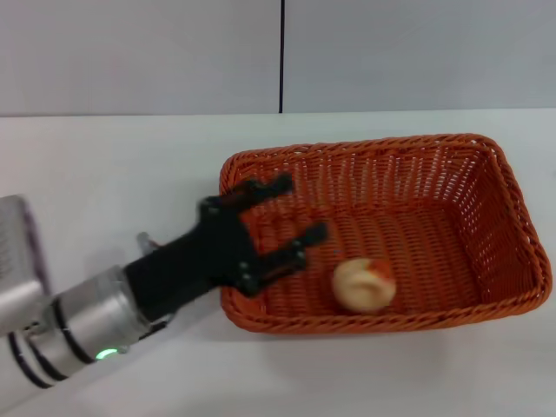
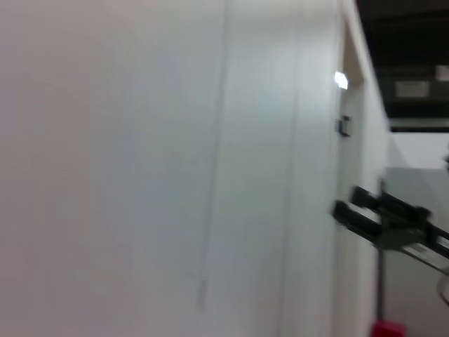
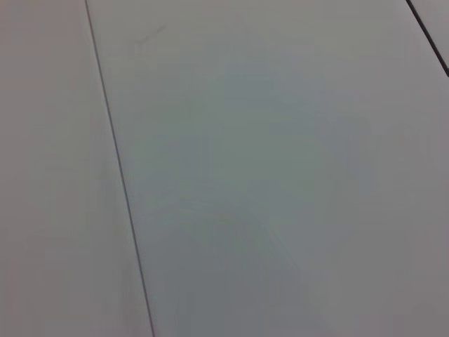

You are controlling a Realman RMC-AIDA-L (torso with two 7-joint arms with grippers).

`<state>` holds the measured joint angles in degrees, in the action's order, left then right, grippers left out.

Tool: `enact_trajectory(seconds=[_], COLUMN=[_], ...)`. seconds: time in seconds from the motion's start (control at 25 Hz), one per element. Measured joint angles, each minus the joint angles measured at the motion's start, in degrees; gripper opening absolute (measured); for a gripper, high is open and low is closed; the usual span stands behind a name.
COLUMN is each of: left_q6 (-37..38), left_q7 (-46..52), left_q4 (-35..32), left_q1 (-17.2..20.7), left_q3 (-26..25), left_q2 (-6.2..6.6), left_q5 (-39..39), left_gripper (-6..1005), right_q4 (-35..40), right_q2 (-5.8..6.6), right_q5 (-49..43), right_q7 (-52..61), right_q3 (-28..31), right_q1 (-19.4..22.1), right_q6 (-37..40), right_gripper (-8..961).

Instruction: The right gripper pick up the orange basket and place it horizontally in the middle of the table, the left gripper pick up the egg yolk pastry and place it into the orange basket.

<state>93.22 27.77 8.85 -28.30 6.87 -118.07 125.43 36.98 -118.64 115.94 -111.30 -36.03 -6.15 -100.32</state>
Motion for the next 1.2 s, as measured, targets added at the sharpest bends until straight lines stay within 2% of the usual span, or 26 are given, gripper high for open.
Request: enact_trajectory(seconds=[0.08, 0.28, 0.48, 0.56, 0.64, 0.72, 0.96, 1.2], left_q6=[2.13, 9.67, 14.53, 14.96, 14.96, 14.23, 12.65, 9.31], left_q7=[0.08, 2.78, 9.23, 11.03, 11.03, 12.0, 11.48, 11.46], left_q4=[-1.82, -8.94, -16.42, -18.41, -18.41, -20.23, -20.09, -19.05], left_q1=[2.39, 9.7, 14.45, 16.05, 16.05, 18.4, 20.23, 20.37], left_q3=[-2.63, -16.3, -27.7, -31.26, -31.26, -36.17, -37.58, -37.44], left_q2=[0.04, 0.1, 0.17, 0.22, 0.22, 0.25, 0.03, -0.24], left_q5=[-0.06, -0.17, -0.12, -0.14, -0.14, -0.18, -0.19, 0.16], left_gripper=[568, 741, 844, 844, 844, 844, 844, 844], right_q4=[-0.59, -4.1, -9.94, -12.75, -13.72, -15.26, -17.64, -18.96], right_q2=[0.0, -0.09, -0.25, -0.32, -0.35, -0.35, -0.31, -0.24], right_q5=[-0.01, 0.38, 0.44, 0.51, 0.6, 0.69, 0.34, 0.29], right_q7=[-0.93, -5.99, -10.44, -11.54, -11.57, -11.64, -14.78, -15.26], right_q3=[0.05, 0.81, 3.57, 5.08, 5.56, 6.3, 6.8, 6.6], right_q1=[0.01, -0.4, -2.6, -3.13, -3.29, -3.47, -3.88, -4.85], right_q6=[0.27, 0.56, 0.61, 0.63, 0.64, 0.68, 1.24, 1.98], right_gripper=[572, 571, 571, 571, 571, 571, 571, 571])
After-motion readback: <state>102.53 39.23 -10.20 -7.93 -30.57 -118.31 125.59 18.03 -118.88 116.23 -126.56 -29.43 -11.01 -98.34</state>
